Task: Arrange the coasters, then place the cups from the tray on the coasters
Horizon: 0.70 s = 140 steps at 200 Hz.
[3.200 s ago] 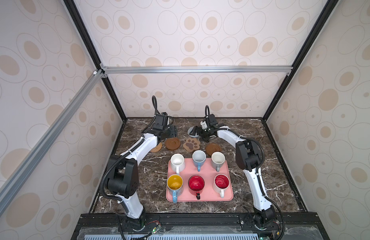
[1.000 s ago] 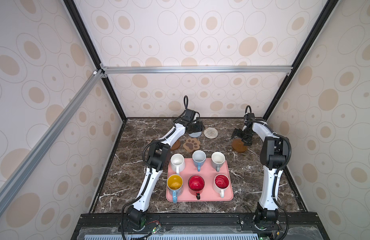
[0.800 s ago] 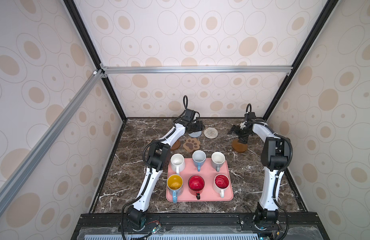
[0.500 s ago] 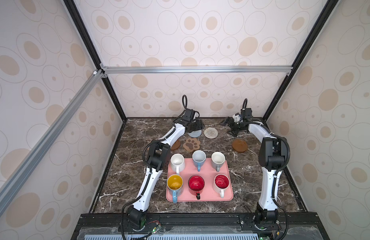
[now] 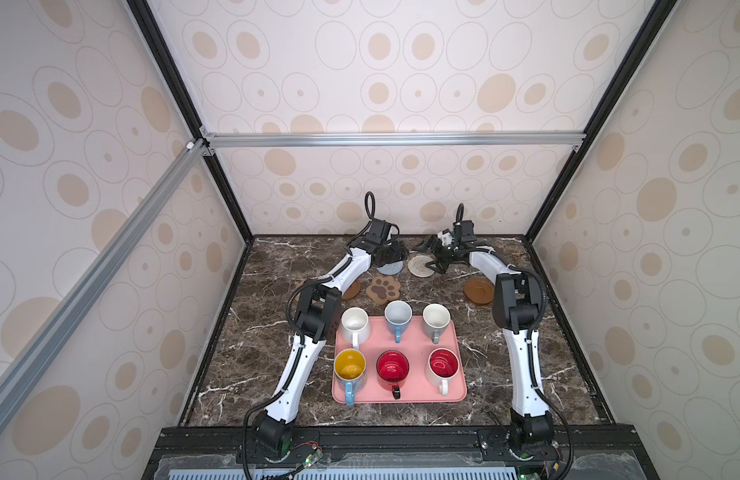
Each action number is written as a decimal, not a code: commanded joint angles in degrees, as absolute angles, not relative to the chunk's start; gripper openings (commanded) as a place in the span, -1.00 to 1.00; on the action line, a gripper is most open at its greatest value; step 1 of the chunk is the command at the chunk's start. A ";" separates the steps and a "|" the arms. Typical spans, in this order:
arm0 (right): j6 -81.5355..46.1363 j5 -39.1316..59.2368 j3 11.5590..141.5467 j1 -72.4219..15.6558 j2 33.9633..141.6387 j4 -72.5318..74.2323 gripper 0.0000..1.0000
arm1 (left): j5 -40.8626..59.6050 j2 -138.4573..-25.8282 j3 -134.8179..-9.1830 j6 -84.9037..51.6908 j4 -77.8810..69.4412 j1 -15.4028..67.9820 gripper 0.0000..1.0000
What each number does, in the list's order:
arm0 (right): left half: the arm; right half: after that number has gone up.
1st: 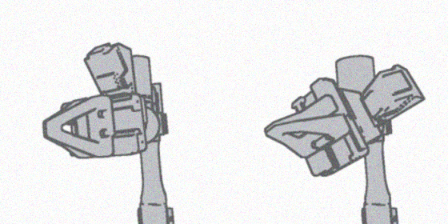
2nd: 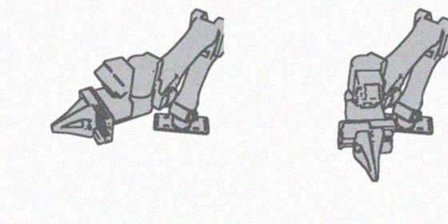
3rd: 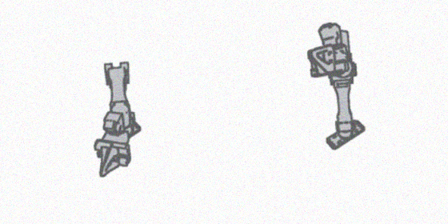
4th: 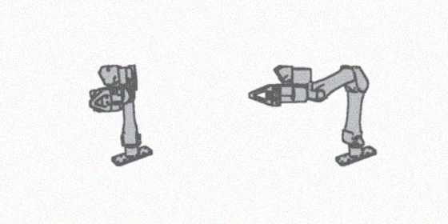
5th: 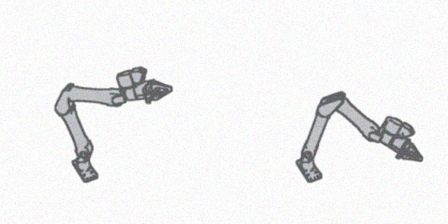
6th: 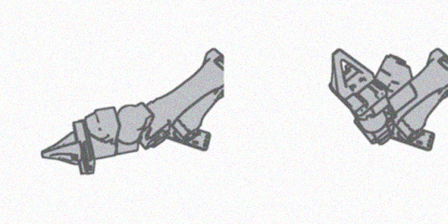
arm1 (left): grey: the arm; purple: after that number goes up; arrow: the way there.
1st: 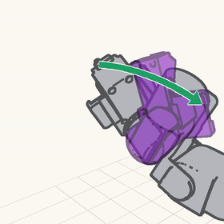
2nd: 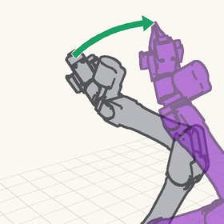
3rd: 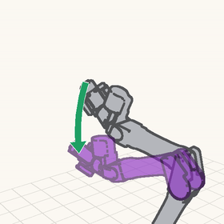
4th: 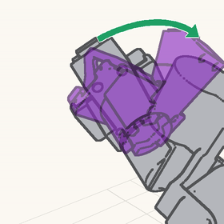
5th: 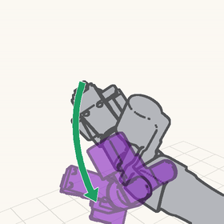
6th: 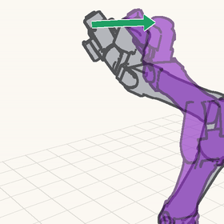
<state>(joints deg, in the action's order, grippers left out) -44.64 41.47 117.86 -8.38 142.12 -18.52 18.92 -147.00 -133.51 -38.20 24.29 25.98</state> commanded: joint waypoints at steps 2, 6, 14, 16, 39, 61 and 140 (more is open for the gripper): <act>-45.64 39.12 119.66 -8.60 143.41 -21.65 1.00 | 18.20 -148.57 -135.75 -38.52 24.14 25.49 0.48; -45.33 38.32 119.82 -8.61 143.44 -22.84 0.99 | 18.20 -148.59 -135.71 -38.66 24.02 25.42 0.48; -44.35 36.92 120.02 -8.63 143.38 -25.25 0.99 | 18.33 -148.66 -135.70 -38.90 23.83 25.29 0.48; -44.00 36.59 120.05 -8.66 143.38 -25.83 1.00 | 18.29 -148.70 -135.73 -38.93 23.76 25.31 0.48; -40.63 33.17 119.69 -8.53 142.63 -31.76 1.00 | 18.57 -148.86 -135.70 -39.24 23.06 25.14 0.48; -38.79 29.77 117.77 -8.27 140.95 -34.97 0.99 | 19.07 -149.13 -135.71 -39.21 22.62 25.02 0.49; -38.37 23.99 111.72 -4.11 135.75 -36.23 0.99 | 22.82 -152.26 -136.07 -39.80 20.69 24.96 0.49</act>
<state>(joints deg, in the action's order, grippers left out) -39.31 28.32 113.56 -5.72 136.64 -31.48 20.69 -149.97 -133.58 -38.70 21.56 25.28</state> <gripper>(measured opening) 0.997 0.745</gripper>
